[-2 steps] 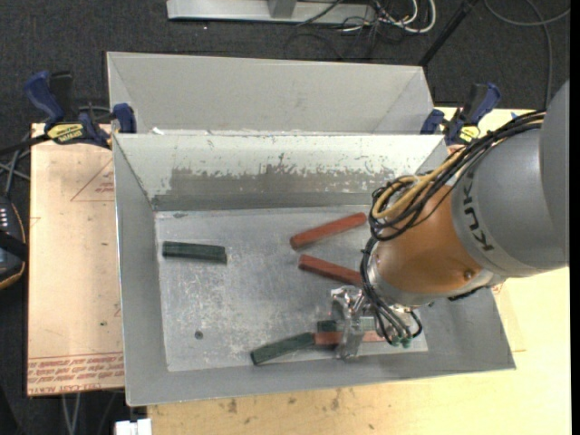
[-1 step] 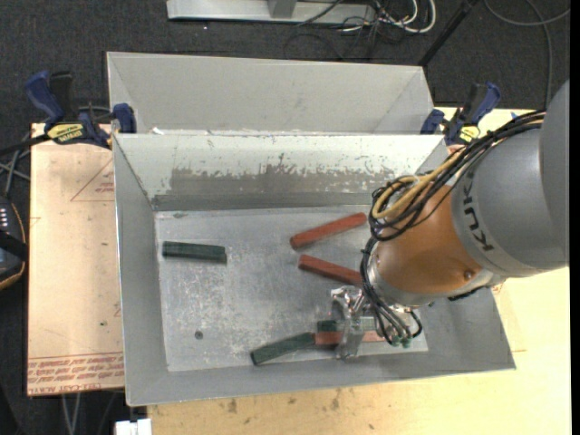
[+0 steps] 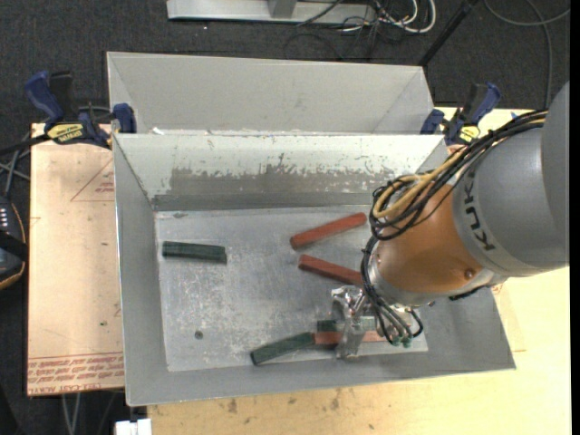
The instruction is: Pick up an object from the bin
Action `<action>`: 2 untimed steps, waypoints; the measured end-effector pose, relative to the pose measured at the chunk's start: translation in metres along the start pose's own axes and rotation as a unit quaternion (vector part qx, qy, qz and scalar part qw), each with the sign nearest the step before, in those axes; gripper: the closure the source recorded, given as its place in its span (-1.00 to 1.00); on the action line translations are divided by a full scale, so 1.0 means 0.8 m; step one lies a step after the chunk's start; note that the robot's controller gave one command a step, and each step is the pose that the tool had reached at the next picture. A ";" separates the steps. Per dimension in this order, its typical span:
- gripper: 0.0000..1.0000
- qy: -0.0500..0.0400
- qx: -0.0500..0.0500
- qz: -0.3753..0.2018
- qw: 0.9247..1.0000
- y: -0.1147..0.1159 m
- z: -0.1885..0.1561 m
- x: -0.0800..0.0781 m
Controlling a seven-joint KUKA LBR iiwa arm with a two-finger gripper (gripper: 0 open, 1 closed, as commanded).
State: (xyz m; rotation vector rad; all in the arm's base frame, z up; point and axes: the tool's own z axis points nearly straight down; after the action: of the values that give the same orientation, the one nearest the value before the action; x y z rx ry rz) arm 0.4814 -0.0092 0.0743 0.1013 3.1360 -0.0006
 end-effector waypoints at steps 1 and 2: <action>1.00 0.002 0.000 0.000 1.000 0.000 -0.011 0.001; 1.00 0.002 -0.001 0.000 1.000 0.001 -0.022 0.001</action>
Offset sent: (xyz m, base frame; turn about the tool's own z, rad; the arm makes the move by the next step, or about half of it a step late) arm 0.0000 0.0001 0.0386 0.0000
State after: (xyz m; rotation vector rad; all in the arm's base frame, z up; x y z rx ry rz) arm 0.4809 -0.0085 0.0919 0.1003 3.1398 0.0016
